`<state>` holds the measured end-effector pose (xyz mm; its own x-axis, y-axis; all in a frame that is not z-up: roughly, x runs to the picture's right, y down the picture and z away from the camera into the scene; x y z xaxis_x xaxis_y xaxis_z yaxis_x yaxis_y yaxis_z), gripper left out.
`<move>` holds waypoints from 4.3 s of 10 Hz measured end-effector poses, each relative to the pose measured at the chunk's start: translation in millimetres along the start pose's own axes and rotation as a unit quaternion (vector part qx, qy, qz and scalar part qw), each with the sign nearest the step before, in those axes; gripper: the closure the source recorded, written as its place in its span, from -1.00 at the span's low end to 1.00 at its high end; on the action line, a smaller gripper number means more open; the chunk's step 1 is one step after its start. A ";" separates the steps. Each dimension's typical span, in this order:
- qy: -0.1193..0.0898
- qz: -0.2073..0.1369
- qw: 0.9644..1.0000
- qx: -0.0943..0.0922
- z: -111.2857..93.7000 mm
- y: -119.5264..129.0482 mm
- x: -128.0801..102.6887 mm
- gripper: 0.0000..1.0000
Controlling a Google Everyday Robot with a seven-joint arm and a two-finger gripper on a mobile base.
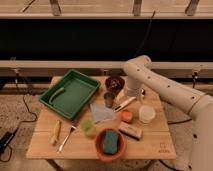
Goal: Place apple in metal cup
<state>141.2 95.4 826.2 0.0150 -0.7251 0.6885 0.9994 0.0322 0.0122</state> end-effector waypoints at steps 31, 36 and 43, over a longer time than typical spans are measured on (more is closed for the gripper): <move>0.058 -0.056 0.996 0.024 -55.9 -70.5 37.2 1.00; 0.053 -0.067 0.996 0.036 -53.1 -101.5 41.9 0.20; 0.057 -0.066 0.995 0.045 -50.4 -108.8 50.3 -0.60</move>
<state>34.8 20.7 823.0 -0.1084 -0.7998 0.5904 0.9861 -0.0112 0.1659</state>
